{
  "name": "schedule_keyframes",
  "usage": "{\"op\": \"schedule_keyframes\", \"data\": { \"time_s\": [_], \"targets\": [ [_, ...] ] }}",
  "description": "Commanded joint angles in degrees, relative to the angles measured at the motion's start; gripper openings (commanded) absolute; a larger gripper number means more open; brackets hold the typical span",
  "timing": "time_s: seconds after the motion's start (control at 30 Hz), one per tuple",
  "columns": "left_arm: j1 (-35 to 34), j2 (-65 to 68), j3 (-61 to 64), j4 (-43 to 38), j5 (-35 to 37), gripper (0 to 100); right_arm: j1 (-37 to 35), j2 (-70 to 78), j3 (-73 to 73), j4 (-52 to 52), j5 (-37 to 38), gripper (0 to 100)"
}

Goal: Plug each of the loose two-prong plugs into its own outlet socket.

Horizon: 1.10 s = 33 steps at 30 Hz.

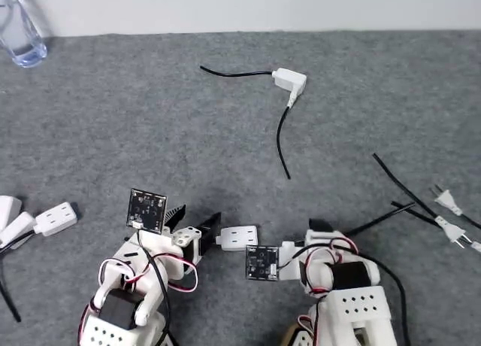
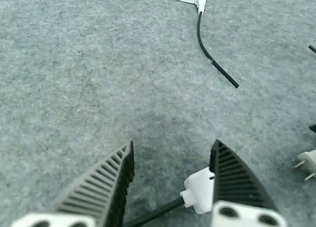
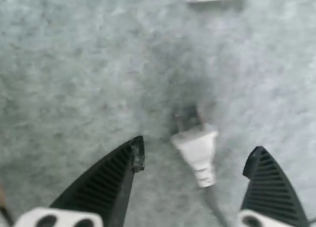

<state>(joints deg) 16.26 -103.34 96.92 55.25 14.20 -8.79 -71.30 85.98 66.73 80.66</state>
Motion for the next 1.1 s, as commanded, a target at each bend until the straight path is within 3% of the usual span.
{"op": "schedule_keyframes", "data": {
  "time_s": [0.0, 0.17, 0.27, 0.8, 0.97, 1.07],
  "targets": [
    [-0.2, -0.9, -0.5, 0.3, -0.2, 24, 0.7, 0.0, -6.9, 11.2, 4.7, 30.6],
    [-0.3, -0.9, -0.5, 0.4, -0.2, 24, 2.6, 0.0, -19.5, 20.9, 4.5, 26.3],
    [-0.3, -0.9, -0.5, 0.4, -0.2, 24, 5.1, -0.4, -24.4, 21.5, -0.9, 22.0],
    [-0.3, -0.9, -0.5, 0.4, -0.2, 24, 9.6, -0.6, -24.2, 18.2, -19.9, 21.8],
    [-0.3, -0.8, -0.5, 0.4, -0.2, 24, 9.6, -0.5, -25.3, 15.4, -38.1, 21.8],
    [-0.3, -0.8, -0.5, 0.4, -0.2, 24, 9.5, 0.1, -29.1, 16.9, -43.5, 21.8]
  ]
}}
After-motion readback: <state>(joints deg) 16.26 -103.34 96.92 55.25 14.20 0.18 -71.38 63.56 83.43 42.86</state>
